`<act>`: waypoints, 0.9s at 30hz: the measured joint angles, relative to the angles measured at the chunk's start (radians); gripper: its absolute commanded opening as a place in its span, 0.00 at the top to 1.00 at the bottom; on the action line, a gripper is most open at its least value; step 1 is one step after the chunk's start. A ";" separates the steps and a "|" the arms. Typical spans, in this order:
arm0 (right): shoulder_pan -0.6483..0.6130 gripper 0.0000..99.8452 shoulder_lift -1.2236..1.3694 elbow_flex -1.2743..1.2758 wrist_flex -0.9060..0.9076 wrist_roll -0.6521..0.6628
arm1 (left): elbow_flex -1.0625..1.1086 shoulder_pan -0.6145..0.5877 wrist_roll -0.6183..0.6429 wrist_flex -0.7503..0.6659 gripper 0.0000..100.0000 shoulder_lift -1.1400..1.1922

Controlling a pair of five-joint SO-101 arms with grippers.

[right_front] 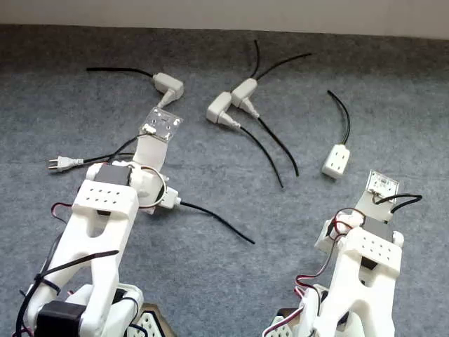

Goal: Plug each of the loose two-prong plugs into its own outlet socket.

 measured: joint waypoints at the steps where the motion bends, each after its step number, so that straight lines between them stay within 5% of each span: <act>1: 0.000 0.99 0.000 0.000 0.000 0.000 | 0.000 -0.003 -0.006 0.000 0.99 0.000; 8: 0.000 0.99 0.000 0.000 0.000 0.000 | -0.006 -0.009 -0.028 0.089 0.87 0.040; 16: 0.000 0.99 0.000 0.000 0.000 0.000 | -0.146 -0.034 -0.201 0.267 0.90 0.295; 23: 0.000 0.99 0.000 0.000 0.000 0.000 | -0.416 -0.092 -0.218 0.293 0.82 0.529; 27: 0.000 0.99 0.000 0.000 0.000 0.000 | -0.609 -0.114 -0.255 0.437 0.77 0.532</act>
